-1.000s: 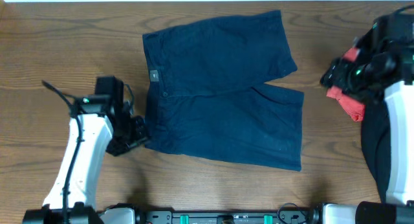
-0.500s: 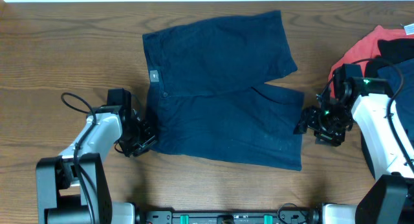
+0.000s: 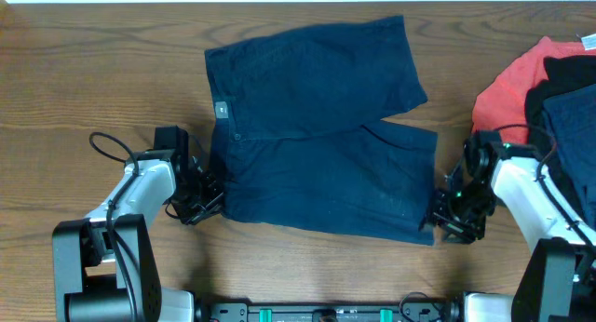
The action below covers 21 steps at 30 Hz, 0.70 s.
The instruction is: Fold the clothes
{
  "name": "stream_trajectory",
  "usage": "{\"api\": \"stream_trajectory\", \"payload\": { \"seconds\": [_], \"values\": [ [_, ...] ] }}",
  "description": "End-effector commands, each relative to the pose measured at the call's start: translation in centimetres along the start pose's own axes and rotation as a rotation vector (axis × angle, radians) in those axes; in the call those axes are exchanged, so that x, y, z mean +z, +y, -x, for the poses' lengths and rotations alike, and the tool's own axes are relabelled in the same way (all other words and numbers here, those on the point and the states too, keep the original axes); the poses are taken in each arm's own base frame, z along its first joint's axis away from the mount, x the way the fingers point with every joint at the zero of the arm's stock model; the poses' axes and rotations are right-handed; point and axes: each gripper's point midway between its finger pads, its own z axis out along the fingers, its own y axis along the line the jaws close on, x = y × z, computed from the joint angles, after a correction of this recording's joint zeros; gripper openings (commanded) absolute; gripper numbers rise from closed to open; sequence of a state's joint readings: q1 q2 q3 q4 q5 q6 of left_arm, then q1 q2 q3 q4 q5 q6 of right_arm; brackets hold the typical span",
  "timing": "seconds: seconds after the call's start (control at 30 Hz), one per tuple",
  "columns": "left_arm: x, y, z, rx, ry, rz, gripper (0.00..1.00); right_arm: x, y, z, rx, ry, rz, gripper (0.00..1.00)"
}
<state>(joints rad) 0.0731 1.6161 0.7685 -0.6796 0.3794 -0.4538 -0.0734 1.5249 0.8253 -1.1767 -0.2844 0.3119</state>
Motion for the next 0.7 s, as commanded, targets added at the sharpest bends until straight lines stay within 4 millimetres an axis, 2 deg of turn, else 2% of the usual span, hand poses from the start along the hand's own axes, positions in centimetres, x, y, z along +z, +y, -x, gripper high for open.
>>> {"api": "stream_trajectory", "payload": {
  "seconds": [0.0, 0.1, 0.17, 0.23, 0.27, 0.4, 0.57, 0.67],
  "values": [
    [0.9, 0.9, -0.2, -0.024, 0.020, 0.035, 0.06, 1.4, -0.3, -0.6, 0.062, 0.014, 0.004, 0.45],
    [0.9, 0.9, -0.2, -0.024, 0.021, 0.036, 0.06, 2.8, -0.4, 0.1, 0.112, -0.022, 0.019, 0.38],
    [0.9, 0.9, -0.2, -0.025, 0.024, 0.037, 0.06, 3.4, -0.5, 0.5, 0.125, -0.044, 0.029, 0.29],
    [0.9, 0.9, -0.2, -0.006, 0.022, 0.036, 0.06, 3.7, -0.5, 1.0, 0.119, -0.065, 0.034, 0.05],
    [0.8, 0.9, -0.1, 0.011, 0.020, 0.036, 0.06, 3.6, -0.6, 1.1, 0.117, -0.072, 0.027, 0.01],
    [0.5, 0.7, 0.0, 0.040, 0.022, 0.039, 0.06, 3.1, -0.2, 1.7, 0.078, -0.093, 0.035, 0.01],
    [-0.4, 0.4, 0.0, 0.062, 0.008, 0.032, 0.06, 0.6, 0.7, 2.4, 0.030, -0.136, 0.043, 0.01],
    [-1.0, 0.1, 0.1, 0.080, -0.015, 0.021, 0.06, -0.1, 0.5, 1.6, 0.034, -0.109, 0.024, 0.38]
  ]
}}
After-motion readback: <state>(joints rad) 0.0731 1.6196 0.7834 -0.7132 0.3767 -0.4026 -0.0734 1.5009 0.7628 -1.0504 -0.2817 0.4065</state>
